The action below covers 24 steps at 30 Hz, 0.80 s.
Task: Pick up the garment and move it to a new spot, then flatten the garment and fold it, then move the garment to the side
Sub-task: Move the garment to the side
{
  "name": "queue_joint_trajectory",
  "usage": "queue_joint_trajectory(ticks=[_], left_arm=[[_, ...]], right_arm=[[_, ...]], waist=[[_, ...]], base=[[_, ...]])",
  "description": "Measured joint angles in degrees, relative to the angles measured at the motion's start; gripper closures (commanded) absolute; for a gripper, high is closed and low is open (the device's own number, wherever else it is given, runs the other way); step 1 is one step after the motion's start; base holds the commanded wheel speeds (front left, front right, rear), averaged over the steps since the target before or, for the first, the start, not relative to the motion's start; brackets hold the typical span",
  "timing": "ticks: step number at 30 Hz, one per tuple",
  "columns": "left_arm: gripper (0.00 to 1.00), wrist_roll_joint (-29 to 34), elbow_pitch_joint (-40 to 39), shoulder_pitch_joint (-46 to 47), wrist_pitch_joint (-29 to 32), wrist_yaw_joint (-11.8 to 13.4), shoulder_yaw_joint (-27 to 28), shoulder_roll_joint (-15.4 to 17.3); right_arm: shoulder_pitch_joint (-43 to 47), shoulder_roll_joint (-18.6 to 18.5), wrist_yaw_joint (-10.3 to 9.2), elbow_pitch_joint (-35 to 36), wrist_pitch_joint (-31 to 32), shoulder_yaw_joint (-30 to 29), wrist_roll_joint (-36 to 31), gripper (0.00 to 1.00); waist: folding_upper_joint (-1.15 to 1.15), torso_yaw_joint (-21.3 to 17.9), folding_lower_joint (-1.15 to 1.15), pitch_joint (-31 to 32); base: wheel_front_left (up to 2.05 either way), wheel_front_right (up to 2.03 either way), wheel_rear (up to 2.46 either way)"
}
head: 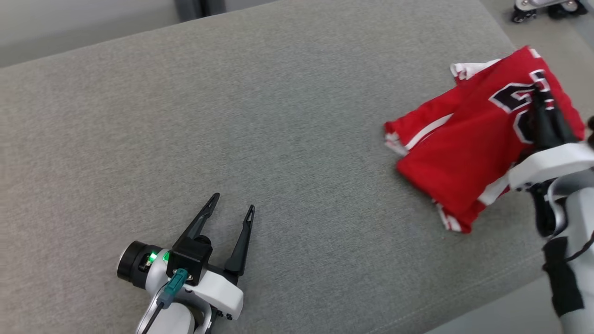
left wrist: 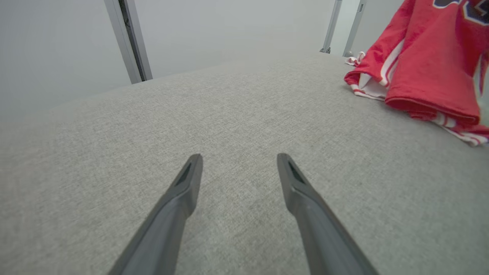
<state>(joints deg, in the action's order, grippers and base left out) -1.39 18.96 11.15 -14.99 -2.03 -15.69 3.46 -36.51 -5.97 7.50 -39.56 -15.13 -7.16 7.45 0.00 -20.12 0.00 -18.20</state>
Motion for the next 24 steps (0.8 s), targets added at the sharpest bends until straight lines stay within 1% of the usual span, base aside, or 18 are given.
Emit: queue_joint_trajectory(ticks=[5,6,7,8,11,13,14,15,18,20,21,22,24], left_arm=[[0.00,0.2,-0.8,0.5,0.0,0.0,-0.1,0.0],[0.00,0.2,-0.8,0.5,0.0,0.0,-0.1,0.0],[0.00,0.3,-1.1,0.6,0.0,0.1,-0.2,0.0],[0.00,0.3,-1.1,0.6,0.0,0.1,-0.2,0.0],[0.00,0.4,-1.5,0.7,0.0,0.1,-0.5,0.0],[0.00,0.5,-1.7,1.1,0.0,-0.1,-0.9,0.0],[0.00,0.7,-1.9,1.3,0.0,-0.2,-1.1,0.0],[0.00,0.8,-2.2,1.5,0.0,-0.2,-1.3,0.0],[0.00,0.8,-2.6,2.0,0.0,-0.2,-1.8,-0.1],[0.00,0.8,-2.6,2.0,0.0,-0.2,-2.0,-0.1],[0.00,0.8,-2.7,2.0,0.0,0.1,-2.0,-0.2],[0.00,0.7,-2.7,2.0,0.0,0.2,-1.9,-0.2],[0.00,0.5,-2.8,1.9,0.0,0.6,-1.6,-0.2]], right_arm=[[-4.8,-5.6,0.00,-5.1,0.0,-8.3,-6.8,1.00],[-4.8,-5.6,0.00,-5.1,0.0,-8.3,-6.8,1.00],[-5.8,-8.3,0.00,-7.4,0.0,-11.5,-9.8,1.00],[-5.8,-8.3,0.00,-7.4,0.0,-11.5,-9.8,1.00],[-7.3,-11.5,0.00,-10.1,0.0,-16.4,-14.6,1.00],[-8.3,-12.7,0.00,-11.3,0.0,-19.8,-17.3,1.00],[-8.5,-13.2,0.00,-11.7,0.0,-21.3,-19.2,0.55],[-8.8,-13.5,0.00,-12.0,0.0,-23.1,-20.7,0.00],[-9.7,-14.8,0.00,-14.3,0.0,-28.8,-26.5,0.00],[-10.4,-15.2,0.00,-14.5,0.0,-31.3,-29.5,0.00],[-11.6,-14.7,0.00,-13.2,0.0,-32.4,-30.4,0.00],[-12.0,-14.3,0.00,-12.7,0.0,-31.7,-30.9,0.00],[-12.4,-12.8,0.00,-11.1,0.0,-29.5,-29.2,0.00]], waist=[[0.00,4.3,0.00,-1.0],[0.00,4.3,0.00,-1.0],[0.00,5.8,0.00,-1.2],[0.00,5.8,0.00,-1.2],[0.00,8.0,0.00,-1.6],[0.00,9.3,0.00,-1.9],[0.00,10.0,0.00,-2.0],[0.00,10.6,0.00,-2.1],[0.00,12.2,0.00,-2.4],[0.00,13.1,0.00,-2.4],[0.00,13.7,0.00,-2.2],[0.00,13.9,0.00,-2.0],[0.00,14.2,0.00,-1.6]], base=[[0.00,0.00,0.00],[0.00,0.00,0.00],[0.00,0.00,0.00],[0.00,0.00,0.00],[0.00,0.00,0.00],[0.00,0.00,0.00],[0.00,0.00,0.00],[0.00,0.00,0.00],[0.00,0.00,0.00],[0.00,0.00,0.00],[0.00,0.00,0.00],[0.00,0.00,0.00],[0.00,0.00,0.00]])
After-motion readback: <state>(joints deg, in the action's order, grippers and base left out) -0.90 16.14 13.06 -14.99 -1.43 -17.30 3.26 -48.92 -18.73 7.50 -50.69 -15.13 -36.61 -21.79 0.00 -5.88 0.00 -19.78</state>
